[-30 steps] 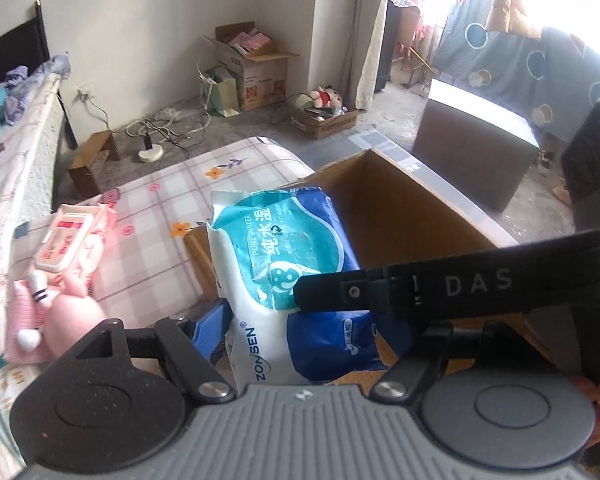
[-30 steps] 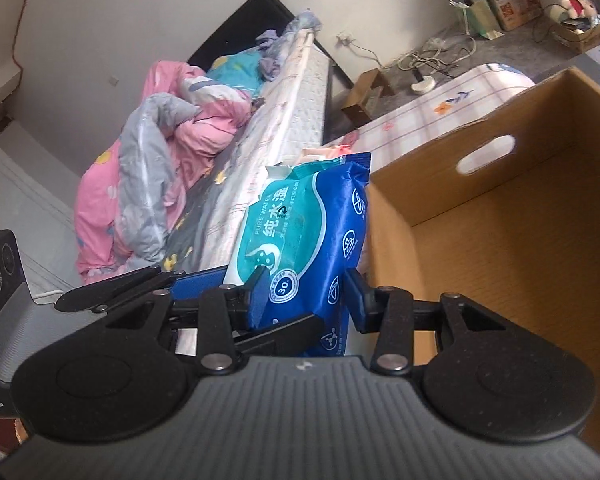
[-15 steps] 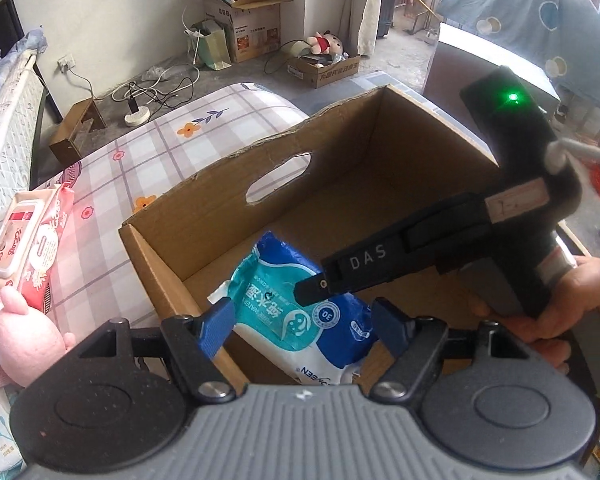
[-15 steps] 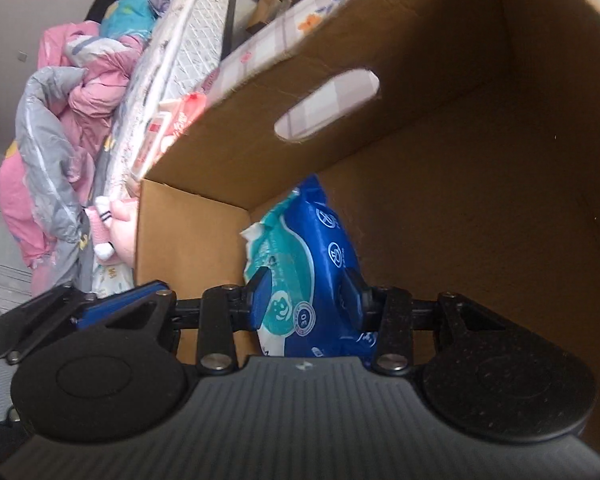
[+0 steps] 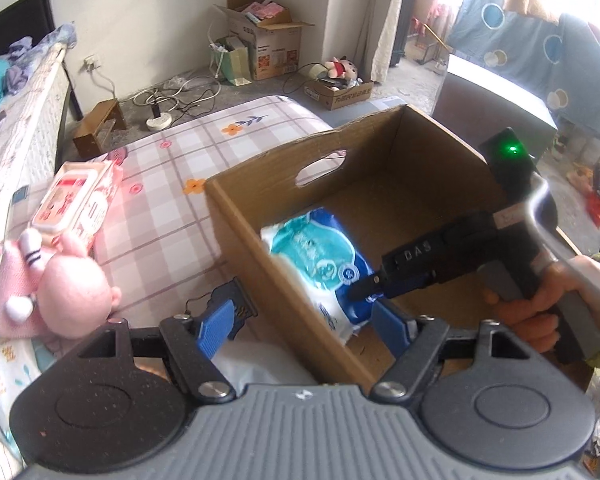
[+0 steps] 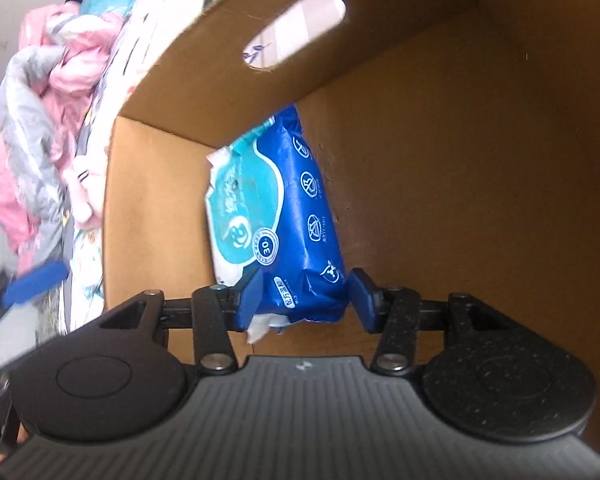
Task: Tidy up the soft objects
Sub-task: 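Open the right gripper to release the pack and withdraw, then close the right gripper on the white cotton-swab bag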
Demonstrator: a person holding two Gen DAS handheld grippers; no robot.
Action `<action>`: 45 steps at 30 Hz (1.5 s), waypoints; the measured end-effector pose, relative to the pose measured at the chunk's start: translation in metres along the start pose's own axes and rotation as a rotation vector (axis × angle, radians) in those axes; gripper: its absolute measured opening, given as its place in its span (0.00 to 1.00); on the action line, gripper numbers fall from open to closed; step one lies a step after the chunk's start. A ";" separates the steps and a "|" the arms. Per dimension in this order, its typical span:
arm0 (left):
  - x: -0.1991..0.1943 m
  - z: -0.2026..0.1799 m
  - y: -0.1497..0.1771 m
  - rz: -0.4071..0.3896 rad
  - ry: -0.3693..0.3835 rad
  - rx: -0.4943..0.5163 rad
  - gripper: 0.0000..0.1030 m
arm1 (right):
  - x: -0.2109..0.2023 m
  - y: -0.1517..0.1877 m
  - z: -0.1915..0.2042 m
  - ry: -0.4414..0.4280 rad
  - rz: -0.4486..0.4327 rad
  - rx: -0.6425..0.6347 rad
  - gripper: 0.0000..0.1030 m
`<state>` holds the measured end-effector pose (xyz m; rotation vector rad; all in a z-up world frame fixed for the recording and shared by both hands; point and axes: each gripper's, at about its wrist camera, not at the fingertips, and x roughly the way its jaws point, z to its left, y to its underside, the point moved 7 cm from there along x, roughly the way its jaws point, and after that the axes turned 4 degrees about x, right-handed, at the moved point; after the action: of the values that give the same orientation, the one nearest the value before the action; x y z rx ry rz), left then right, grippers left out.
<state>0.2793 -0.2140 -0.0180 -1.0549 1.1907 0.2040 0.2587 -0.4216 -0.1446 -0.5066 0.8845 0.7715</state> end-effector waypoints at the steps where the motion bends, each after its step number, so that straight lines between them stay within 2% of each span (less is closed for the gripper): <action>1: -0.003 0.003 0.004 -0.008 -0.004 -0.009 0.75 | 0.003 -0.001 0.003 -0.015 -0.002 0.011 0.40; 6: -0.024 0.020 0.027 -0.037 -0.033 -0.056 0.75 | 0.011 -0.010 0.024 0.018 -0.055 -0.067 0.35; 12: -0.047 0.036 0.052 -0.075 -0.060 -0.118 0.79 | 0.016 -0.011 0.043 0.069 -0.095 -0.209 0.37; 16: -0.063 0.048 0.070 -0.101 -0.075 -0.170 0.82 | 0.009 -0.007 0.044 0.081 -0.104 -0.229 0.39; 21: -0.095 0.071 0.099 -0.153 -0.168 -0.209 0.86 | -0.018 0.002 0.051 0.120 -0.155 -0.267 0.55; 23: -0.108 0.082 0.111 -0.162 -0.204 -0.224 0.87 | -0.031 0.009 0.062 0.131 -0.193 -0.298 0.58; 28: -0.133 0.112 0.145 -0.172 -0.304 -0.266 0.88 | -0.072 0.029 0.091 0.157 -0.277 -0.395 0.59; 32: -0.145 0.132 0.162 -0.187 -0.340 -0.306 0.88 | -0.089 0.051 0.136 0.085 -0.293 -0.458 0.59; 36: -0.148 0.152 0.170 -0.216 -0.357 -0.353 0.87 | -0.088 0.075 0.190 -0.046 -0.244 -0.521 0.59; 40: -0.139 0.171 0.165 -0.218 -0.409 -0.344 0.84 | -0.055 0.090 0.245 -0.173 -0.129 -0.518 0.59; 45: -0.111 0.204 0.155 -0.177 -0.408 -0.349 0.68 | 0.014 0.089 0.302 -0.245 -0.003 -0.479 0.53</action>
<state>0.2690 0.0652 -0.0163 -1.3401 0.7026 0.4766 0.3437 -0.1563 0.0019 -0.8133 0.4669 1.0253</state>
